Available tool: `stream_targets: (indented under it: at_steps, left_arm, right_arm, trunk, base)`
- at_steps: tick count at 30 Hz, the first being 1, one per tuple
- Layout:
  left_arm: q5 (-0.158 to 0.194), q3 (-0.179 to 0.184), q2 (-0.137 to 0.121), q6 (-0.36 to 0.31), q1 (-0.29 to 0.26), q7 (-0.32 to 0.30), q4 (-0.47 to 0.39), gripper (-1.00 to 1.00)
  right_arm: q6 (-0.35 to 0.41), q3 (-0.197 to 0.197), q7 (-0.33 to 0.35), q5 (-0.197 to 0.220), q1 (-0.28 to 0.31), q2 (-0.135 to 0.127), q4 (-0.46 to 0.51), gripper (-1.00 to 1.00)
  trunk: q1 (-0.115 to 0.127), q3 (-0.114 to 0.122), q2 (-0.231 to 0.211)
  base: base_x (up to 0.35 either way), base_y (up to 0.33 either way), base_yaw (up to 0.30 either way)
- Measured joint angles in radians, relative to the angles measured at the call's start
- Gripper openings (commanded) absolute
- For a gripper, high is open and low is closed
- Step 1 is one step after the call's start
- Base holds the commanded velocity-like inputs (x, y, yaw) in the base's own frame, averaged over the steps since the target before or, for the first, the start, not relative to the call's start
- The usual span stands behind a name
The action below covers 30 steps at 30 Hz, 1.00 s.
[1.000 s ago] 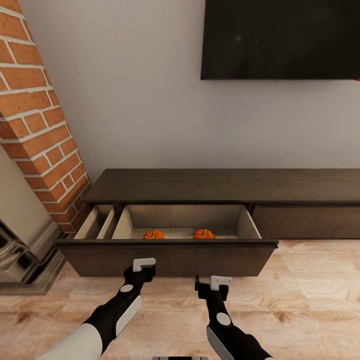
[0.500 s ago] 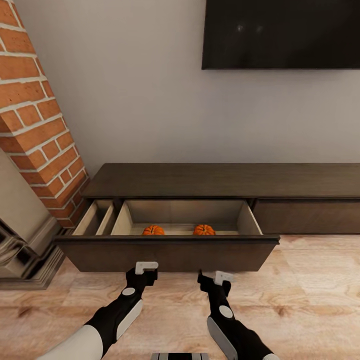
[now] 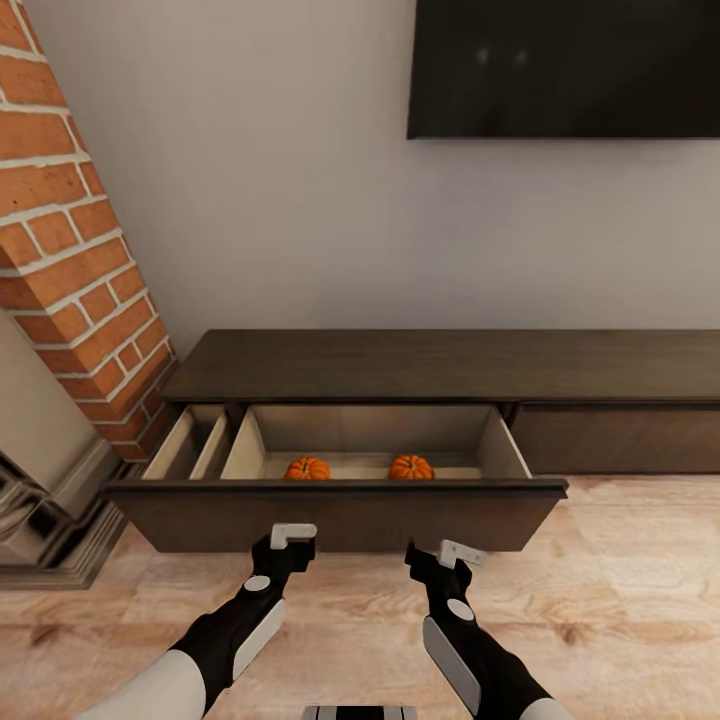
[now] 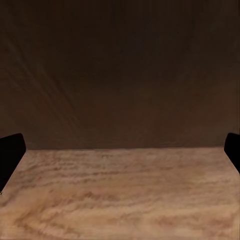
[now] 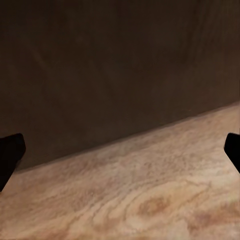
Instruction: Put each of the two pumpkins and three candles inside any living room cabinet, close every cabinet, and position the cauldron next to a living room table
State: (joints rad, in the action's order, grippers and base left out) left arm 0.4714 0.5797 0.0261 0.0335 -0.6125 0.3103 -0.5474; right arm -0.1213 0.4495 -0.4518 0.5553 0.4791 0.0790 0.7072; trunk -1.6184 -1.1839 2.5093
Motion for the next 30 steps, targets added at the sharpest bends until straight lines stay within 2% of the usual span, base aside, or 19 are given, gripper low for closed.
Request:
stream_targets:
  at_steps: [8,18,30]
  left_arm:
    - [0.005,-0.001,0.000,0.000,0.000,0.000,0.000,1.00]
    - [0.008,0.000,0.000,0.000,0.000,0.001,0.001,1.00]
    - [0.009,0.000,0.001,0.000,0.000,0.002,0.001,1.00]
  right_arm:
    - [-0.003,0.000,0.000,0.000,0.000,0.000,0.000,1.00]
    - [-0.005,0.000,0.006,-0.001,0.000,0.000,0.000,1.00]
    - [-0.005,0.001,0.006,-0.001,0.000,0.000,0.000,1.00]
  trunk:
    - [0.000,0.000,0.000]
    - [0.000,0.000,0.000]
    - [0.000,0.000,0.000]
  base:
    - [0.214,0.006,0.000]
    - [0.089,0.000,0.000]
    - [0.291,0.000,0.000]
